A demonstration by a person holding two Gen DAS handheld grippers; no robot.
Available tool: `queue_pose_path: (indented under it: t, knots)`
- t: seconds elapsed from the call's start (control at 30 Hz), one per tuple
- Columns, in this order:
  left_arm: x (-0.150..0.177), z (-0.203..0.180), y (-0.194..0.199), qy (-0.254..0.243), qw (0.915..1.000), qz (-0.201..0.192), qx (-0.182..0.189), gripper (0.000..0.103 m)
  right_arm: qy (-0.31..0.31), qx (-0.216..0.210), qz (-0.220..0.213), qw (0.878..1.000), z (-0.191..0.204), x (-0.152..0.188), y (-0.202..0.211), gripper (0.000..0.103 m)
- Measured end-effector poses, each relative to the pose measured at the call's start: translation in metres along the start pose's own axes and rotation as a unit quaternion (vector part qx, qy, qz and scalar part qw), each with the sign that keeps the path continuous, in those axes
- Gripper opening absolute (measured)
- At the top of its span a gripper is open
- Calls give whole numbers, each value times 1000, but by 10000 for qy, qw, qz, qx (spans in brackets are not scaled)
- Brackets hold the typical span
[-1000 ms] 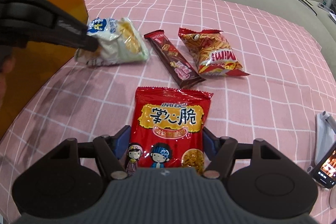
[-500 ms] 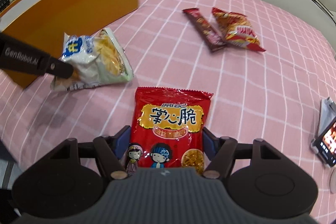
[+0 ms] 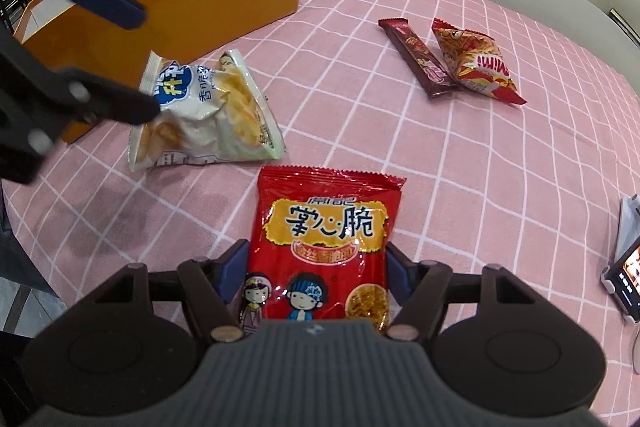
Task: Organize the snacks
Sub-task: 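Grasp the red crispy-snack bag with the right tool while the left tool grasps the bread bag, then carry both bags into the orange box and open both tools to release them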
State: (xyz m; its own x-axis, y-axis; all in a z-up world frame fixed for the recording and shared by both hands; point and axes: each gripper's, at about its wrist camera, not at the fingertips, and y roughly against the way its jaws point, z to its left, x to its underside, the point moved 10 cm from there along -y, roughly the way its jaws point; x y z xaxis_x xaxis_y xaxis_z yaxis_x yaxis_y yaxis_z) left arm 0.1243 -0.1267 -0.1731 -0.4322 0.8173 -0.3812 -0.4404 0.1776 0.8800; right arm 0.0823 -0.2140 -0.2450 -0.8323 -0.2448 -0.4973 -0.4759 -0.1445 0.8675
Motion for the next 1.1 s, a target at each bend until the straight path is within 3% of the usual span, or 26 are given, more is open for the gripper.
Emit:
queue_pose_path:
  t: [0.2, 0.37, 0.5, 0.7, 0.9, 1.1]
  knots:
    - [2, 6, -35, -23, 9977, 648, 188, 78, 66, -26, -8, 10000, 0, 1, -1, 67]
    - [14, 10, -52, 362, 9947, 853, 443, 73, 82, -62, -5, 9999, -1, 1, -4, 67]
    - [17, 9, -62, 478, 9936, 932, 418, 67, 49, -114, -18, 9999, -1, 1, -4, 67]
    - [15, 10, -59, 657, 9944, 766, 313, 52, 18, -111, -1, 9999, -3, 1, -4, 67]
    - [14, 14, -41, 1009, 9936, 483, 175, 48, -2, 49, 12, 10000, -4, -4, 6, 67]
    - [2, 22, 3, 1419, 9898, -77, 31, 48, -2, 200, -97, 9998, 0, -13, 28, 67]
